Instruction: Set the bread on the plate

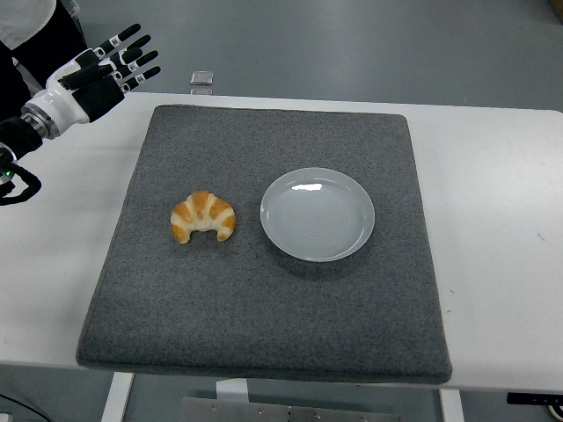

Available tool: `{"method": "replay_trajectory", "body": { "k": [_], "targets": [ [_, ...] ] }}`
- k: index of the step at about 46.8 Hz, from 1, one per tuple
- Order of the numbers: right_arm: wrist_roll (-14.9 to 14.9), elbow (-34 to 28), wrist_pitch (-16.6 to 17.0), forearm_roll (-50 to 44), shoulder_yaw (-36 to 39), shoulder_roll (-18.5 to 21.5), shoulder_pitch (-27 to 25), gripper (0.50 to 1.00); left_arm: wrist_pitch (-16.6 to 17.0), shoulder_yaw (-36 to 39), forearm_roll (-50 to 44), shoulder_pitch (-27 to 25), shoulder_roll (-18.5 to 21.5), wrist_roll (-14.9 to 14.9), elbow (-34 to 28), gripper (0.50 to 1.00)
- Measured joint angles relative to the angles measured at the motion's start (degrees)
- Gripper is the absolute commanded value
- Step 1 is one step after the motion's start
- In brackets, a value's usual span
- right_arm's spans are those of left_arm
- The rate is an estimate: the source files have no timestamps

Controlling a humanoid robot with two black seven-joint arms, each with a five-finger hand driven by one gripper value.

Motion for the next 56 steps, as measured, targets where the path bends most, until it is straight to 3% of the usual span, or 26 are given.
{"method": "replay_trajectory", "body": {
  "k": [14,34,43,50,56],
  "targets": [
    [0.0,0.0,0.0,0.0,0.0,0.0,0.0,0.932,-0.1,0.0,0.0,-0.3,0.1,0.0,-0.4,1.000],
    [0.0,0.0,0.0,0.0,0.0,0.0,0.0,0.930,-2.8,-0.2,0.3,-2.2,1.6,-0.1,0.2,1.000],
    [0.0,0.0,0.0,0.0,0.0,0.0,0.0,0.932,-3.1,-0.2,8.1,-2.6,2.7,-0.1,0.2,1.000],
    [0.0,0.0,0.0,0.0,0.0,0.0,0.0,0.932,-6.4,-1.7,15.2,-3.0,2.9,-0.1,0.2,1.000],
    [0.0,0.0,0.0,0.0,0.0,0.0,0.0,0.932,-7.1,-2.2,19.0,-3.2,2.9,-0.1,0.1,1.000]
  ]
}}
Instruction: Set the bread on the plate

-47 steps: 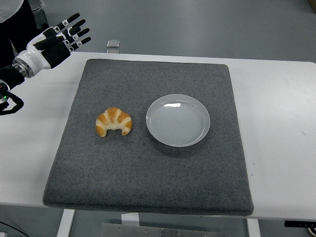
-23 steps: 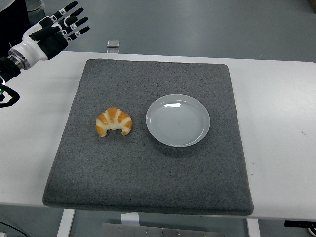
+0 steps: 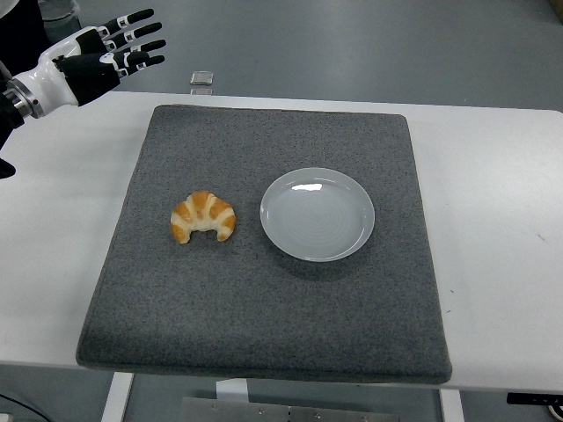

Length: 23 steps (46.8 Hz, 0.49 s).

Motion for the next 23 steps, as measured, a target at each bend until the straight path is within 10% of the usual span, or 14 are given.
{"method": "replay_trajectory", "body": {
  "k": [23],
  "targets": [
    [0.0,0.0,0.0,0.0,0.0,0.0,0.0,0.930,0.6,-3.2,23.6,-1.2,6.2,-0.8,-8.9,1.000]
  ]
}}
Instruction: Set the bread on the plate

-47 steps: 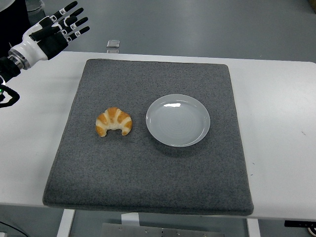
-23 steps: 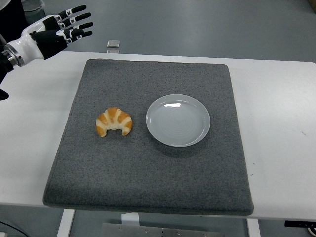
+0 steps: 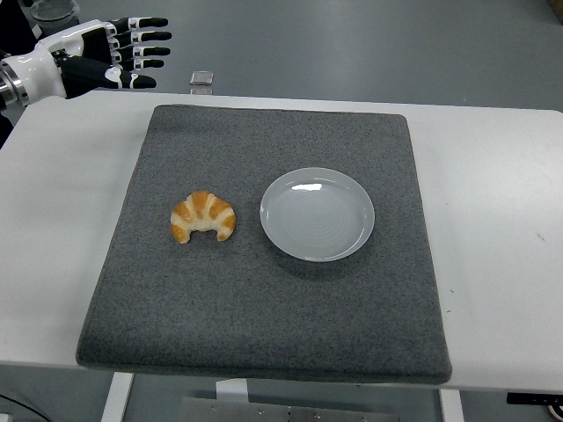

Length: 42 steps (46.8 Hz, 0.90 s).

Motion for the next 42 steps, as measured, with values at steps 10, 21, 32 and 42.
{"method": "replay_trajectory", "body": {
  "k": [10,21,32,42],
  "targets": [
    [0.0,0.0,0.0,0.0,0.0,0.0,0.0,0.932,2.9,0.0,10.4,0.0,2.1,-0.6,-5.3,1.000],
    [0.0,0.0,0.0,0.0,0.0,0.0,0.0,0.930,12.7,0.8,19.5,0.9,4.4,-0.7,-14.8,1.000],
    [0.0,0.0,0.0,0.0,0.0,0.0,0.0,0.930,14.2,1.0,30.0,1.9,4.9,-0.7,-19.3,1.000],
    [0.0,0.0,0.0,0.0,0.0,0.0,0.0,0.930,18.8,1.1,40.0,3.4,4.0,-0.7,-21.6,1.000]
  ]
}}
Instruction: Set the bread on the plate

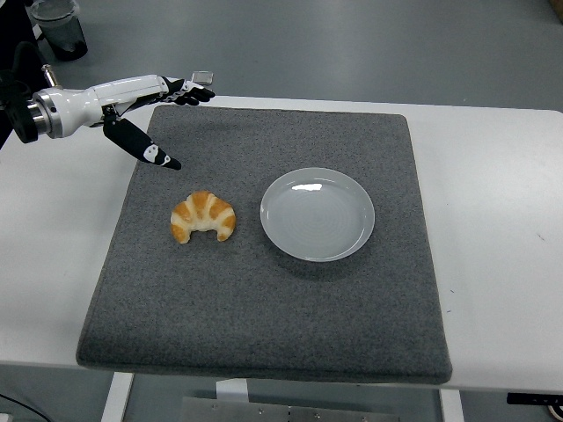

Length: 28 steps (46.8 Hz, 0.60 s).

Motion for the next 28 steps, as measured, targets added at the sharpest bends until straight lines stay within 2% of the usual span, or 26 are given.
{"method": "replay_trajectory", "body": {
  "k": [15,28],
  "targets": [
    [0.0,0.0,0.0,0.0,0.0,0.0,0.0,0.930,10.1,7.1,10.6,2.1,-3.0,0.1,-1.8,1.000],
    [0.0,0.0,0.0,0.0,0.0,0.0,0.0,0.930,11.4,8.6,15.8,4.6,-6.8,0.3,-1.5,0.999]
  ]
}}
